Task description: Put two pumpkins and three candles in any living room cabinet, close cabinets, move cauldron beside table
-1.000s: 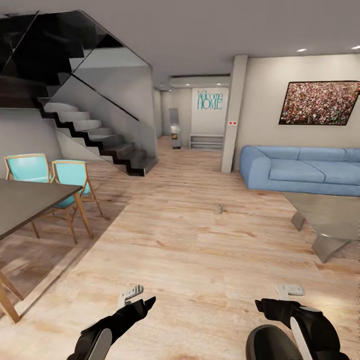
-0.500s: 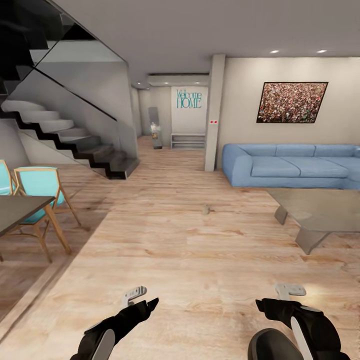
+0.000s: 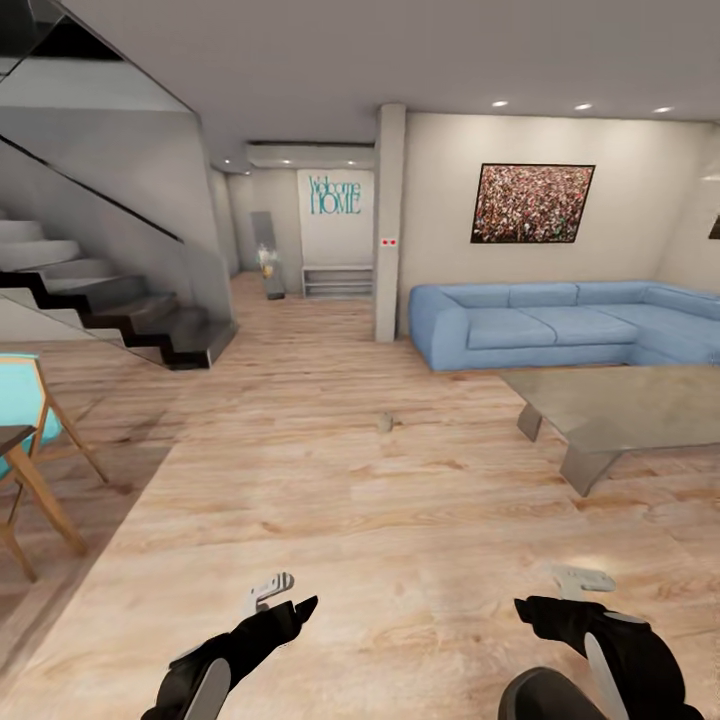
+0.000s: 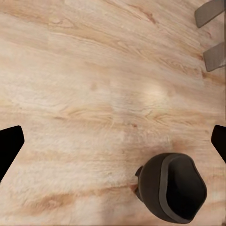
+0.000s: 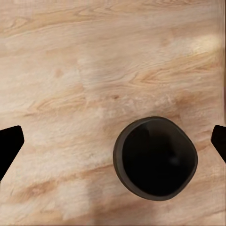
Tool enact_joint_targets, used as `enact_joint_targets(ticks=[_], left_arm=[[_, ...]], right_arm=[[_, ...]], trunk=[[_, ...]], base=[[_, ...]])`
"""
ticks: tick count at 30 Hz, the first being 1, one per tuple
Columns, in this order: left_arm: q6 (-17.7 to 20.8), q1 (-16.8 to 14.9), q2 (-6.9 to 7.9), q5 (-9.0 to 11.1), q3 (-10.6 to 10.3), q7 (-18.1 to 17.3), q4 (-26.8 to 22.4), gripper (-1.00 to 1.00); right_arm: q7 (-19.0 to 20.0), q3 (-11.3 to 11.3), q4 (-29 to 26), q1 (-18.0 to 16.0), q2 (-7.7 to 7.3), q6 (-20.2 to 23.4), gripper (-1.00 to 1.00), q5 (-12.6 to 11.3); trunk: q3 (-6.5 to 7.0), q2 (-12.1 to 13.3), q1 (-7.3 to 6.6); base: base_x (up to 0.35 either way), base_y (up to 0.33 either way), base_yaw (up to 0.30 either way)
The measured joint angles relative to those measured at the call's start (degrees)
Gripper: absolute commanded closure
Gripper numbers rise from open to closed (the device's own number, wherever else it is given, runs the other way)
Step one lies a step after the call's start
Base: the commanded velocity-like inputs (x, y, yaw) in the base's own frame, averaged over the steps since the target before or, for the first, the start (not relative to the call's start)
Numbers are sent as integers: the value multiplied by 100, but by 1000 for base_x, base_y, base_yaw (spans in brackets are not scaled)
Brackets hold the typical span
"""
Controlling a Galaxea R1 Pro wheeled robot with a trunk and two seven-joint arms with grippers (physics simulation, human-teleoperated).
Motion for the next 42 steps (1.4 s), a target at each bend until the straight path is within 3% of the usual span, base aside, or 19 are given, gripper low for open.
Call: enact_joint_targets(ticks=[7,25,42], left_arm=[[16,0,9,7,0,-6,6,-100],[24,0,13,3,1,-14,122,-100],[11,0,19,1,0,0,145,-100]], right_arm=[[0,-111,0,-6,0,0,-100,-6],[2,-133,1,-15,0,1,-100,-7],[0,-169,0,-18,0,0,-100,-7]], trunk=[[-14,0,0],[-51,0,0],[-69,0,0]], base=[[254,202,-258],[218,266,-258],[289,154,-262]])
